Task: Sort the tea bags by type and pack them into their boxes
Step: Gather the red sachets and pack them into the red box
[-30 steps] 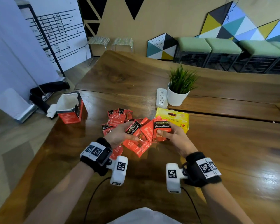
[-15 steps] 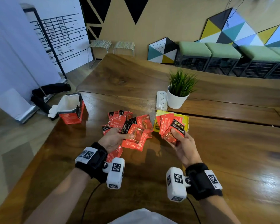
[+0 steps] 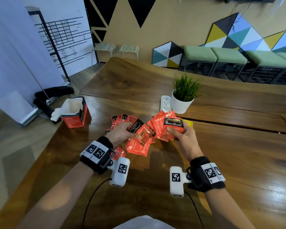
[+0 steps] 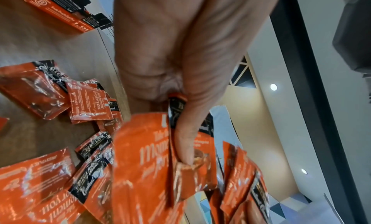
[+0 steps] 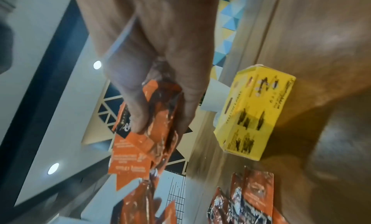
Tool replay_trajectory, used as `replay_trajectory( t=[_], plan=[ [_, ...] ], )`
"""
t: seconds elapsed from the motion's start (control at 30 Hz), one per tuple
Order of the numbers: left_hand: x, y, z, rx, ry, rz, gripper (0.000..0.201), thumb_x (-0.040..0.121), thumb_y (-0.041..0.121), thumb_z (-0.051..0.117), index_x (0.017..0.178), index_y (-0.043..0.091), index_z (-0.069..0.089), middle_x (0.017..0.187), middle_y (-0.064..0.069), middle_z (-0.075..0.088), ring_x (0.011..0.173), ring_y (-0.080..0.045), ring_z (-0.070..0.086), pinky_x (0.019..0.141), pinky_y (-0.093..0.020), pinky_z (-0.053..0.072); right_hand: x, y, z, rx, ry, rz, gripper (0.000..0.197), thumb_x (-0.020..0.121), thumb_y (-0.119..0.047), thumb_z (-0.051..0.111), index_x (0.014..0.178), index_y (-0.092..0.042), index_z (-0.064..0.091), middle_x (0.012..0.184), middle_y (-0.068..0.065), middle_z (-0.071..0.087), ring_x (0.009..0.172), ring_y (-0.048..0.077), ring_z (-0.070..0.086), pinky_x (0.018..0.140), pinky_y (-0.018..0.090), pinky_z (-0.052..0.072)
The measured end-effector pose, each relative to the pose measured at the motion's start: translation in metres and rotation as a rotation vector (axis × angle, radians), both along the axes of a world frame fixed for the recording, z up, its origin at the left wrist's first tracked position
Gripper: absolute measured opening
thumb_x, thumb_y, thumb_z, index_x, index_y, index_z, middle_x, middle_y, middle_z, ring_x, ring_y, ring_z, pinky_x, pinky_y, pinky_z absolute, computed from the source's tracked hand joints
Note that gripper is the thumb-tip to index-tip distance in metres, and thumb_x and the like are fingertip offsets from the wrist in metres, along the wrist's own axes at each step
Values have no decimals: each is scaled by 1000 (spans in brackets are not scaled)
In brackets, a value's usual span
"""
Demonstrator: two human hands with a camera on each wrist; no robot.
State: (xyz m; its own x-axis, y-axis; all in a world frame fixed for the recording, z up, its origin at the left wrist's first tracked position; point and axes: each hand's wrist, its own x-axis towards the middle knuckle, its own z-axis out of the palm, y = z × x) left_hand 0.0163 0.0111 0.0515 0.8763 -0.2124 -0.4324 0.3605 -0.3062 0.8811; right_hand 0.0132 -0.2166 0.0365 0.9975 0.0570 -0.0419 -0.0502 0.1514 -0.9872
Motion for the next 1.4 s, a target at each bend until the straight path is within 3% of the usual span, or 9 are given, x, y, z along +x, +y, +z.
replay_trajectory(
  t=[0.27,0.47,0.67,0.83,0.93,1.0,1.1,1.23,1.4],
  plan=[
    [0,-20,-1,108,-50,66,97,53,36,85,136,10,41,137,-9,49,123,-28,51,107,-48,35,-15,19,-17,200,96,18,66,50,-35,88,107,-13,62,104,10,71,97,24,67,79,32,56],
    [0,-35,9,114,-115,-72,25,76,14,72,98,18,61,99,1,67,94,-15,64,93,-36,46,-6,25,-8,-33,20,-108,35,73,-4,74,103,-15,60,99,7,71,93,23,68,86,43,53],
    [-12,-12,-7,54,-68,-144,30,74,8,72,103,14,65,107,1,67,100,-11,62,89,-25,46,-5,13,-1,258,184,-198,33,79,2,66,110,-7,58,98,10,70,81,17,69,72,30,57],
    [-13,-3,-27,-4,-132,9,45,76,-17,52,71,24,69,121,6,62,103,-11,56,82,-29,46,-19,15,-14,358,332,-215,30,79,0,66,106,-9,59,83,4,74,73,14,70,66,27,55],
    [-18,-22,-33,-122,-76,109,36,87,-4,51,103,26,63,118,-7,63,111,-23,59,98,-46,46,-31,35,-23,303,334,-247,24,78,1,67,99,-11,62,89,7,72,76,18,69,72,30,57],
    [-23,-37,-36,-318,-21,251,32,93,1,43,119,16,55,117,-15,63,107,-27,61,95,-46,48,-33,45,-27,284,332,-287,23,78,1,67,96,-13,62,93,8,70,83,21,67,82,36,55],
    [-26,-50,-34,-616,139,498,32,97,14,33,116,2,55,106,-22,64,91,-28,62,80,-38,51,-33,51,-29,272,331,-312,25,77,1,68,98,-13,62,96,10,69,90,26,66,90,43,51],
    [-24,-51,-25,-891,309,547,68,93,57,31,118,-2,54,117,-27,60,107,-37,57,94,-47,43,-35,58,-30,259,315,-372,27,77,0,70,100,-12,62,97,11,70,94,28,66,91,44,51],
    [-23,-54,-25,-840,279,440,54,95,44,38,120,0,55,112,-22,65,108,-33,60,96,-45,45,-40,67,-29,213,317,-349,20,79,-5,70,95,-17,64,96,9,71,95,28,66,87,41,53]
  ],
)
